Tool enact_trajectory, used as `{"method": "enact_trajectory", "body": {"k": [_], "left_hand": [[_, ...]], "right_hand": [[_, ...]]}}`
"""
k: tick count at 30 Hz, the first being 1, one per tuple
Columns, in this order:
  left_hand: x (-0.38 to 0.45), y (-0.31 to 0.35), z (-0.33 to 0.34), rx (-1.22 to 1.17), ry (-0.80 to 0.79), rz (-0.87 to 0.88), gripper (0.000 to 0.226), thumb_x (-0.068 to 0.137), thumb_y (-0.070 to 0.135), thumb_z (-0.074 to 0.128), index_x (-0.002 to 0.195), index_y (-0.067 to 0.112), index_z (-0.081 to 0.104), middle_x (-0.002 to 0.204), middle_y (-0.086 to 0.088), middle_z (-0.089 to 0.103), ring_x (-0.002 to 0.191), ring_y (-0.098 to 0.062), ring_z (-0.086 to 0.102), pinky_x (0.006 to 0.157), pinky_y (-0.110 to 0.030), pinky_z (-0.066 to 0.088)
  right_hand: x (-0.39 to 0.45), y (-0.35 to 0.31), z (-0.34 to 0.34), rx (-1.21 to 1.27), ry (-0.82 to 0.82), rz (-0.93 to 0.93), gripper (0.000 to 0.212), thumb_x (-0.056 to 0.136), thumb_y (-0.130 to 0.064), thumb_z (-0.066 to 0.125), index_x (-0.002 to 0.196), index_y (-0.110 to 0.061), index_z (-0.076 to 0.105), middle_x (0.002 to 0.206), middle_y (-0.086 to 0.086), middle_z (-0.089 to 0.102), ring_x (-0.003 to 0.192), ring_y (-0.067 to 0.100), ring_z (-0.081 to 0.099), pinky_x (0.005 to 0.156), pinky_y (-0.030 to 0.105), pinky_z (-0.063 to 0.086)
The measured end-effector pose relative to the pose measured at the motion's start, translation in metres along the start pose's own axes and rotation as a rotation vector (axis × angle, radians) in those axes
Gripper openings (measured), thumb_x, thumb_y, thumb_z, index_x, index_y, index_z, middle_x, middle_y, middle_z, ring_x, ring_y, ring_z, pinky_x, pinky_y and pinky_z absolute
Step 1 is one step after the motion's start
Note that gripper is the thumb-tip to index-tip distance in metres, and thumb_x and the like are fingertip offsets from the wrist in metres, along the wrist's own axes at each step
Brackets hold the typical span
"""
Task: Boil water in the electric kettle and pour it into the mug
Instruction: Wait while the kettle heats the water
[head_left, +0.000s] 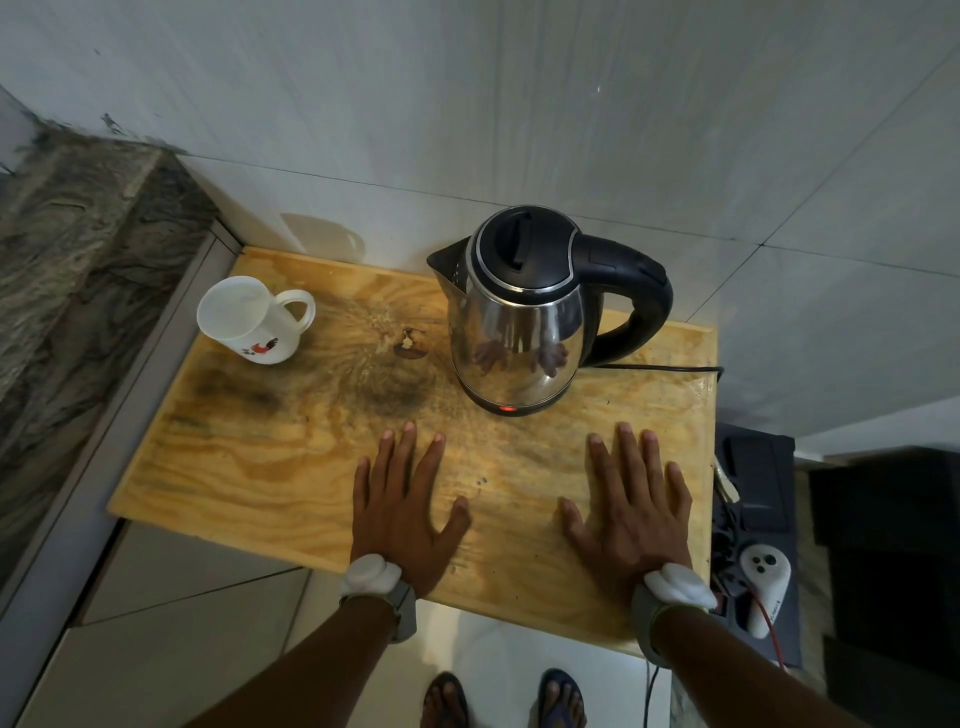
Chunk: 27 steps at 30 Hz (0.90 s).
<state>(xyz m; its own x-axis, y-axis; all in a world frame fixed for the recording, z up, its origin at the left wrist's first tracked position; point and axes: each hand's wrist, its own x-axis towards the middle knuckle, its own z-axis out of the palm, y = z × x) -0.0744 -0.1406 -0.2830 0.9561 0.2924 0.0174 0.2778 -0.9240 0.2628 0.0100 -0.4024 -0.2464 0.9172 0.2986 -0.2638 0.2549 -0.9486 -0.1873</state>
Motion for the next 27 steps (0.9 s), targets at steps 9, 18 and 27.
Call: {"method": "enact_trajectory", "body": {"k": [9, 18, 27], "left_hand": [[0.0001, 0.0022, -0.0023, -0.008, -0.001, -0.002, 0.079, 0.084, 0.061, 0.049, 0.155, 0.041, 0.022, 0.168, 0.007, 0.012, 0.156, -0.019, 0.007, 0.124, -0.049, 0.012], [-0.0002, 0.0006, -0.0011, 0.0, -0.007, -0.003, 0.079, 0.084, 0.062, 0.047, 0.156, 0.041, 0.02, 0.168, 0.007, 0.011, 0.157, -0.019, 0.006, 0.124, -0.048, 0.011], [-0.0008, 0.0013, -0.0007, 0.006, 0.007, 0.002, 0.079, 0.085, 0.061, 0.048, 0.156, 0.04, 0.02, 0.168, 0.006, 0.012, 0.156, -0.02, 0.007, 0.124, -0.049, 0.012]], "right_hand": [[0.0003, 0.0004, -0.0001, -0.005, -0.01, 0.002, 0.085, 0.086, -0.075, 0.018, 0.154, -0.033, -0.01, 0.163, 0.0, -0.021, 0.148, 0.021, -0.025, 0.121, 0.052, -0.001], [0.0006, -0.0008, -0.0013, 0.0, -0.007, 0.003, 0.085, 0.085, -0.075, 0.016, 0.155, -0.033, -0.009, 0.163, 0.0, -0.02, 0.148, 0.02, -0.024, 0.121, 0.052, -0.001], [-0.0022, -0.0008, 0.0032, 0.017, 0.053, 0.004, 0.084, 0.088, -0.07, 0.029, 0.156, -0.032, 0.0, 0.165, 0.0, -0.01, 0.15, 0.021, -0.016, 0.121, 0.053, 0.005]]}}
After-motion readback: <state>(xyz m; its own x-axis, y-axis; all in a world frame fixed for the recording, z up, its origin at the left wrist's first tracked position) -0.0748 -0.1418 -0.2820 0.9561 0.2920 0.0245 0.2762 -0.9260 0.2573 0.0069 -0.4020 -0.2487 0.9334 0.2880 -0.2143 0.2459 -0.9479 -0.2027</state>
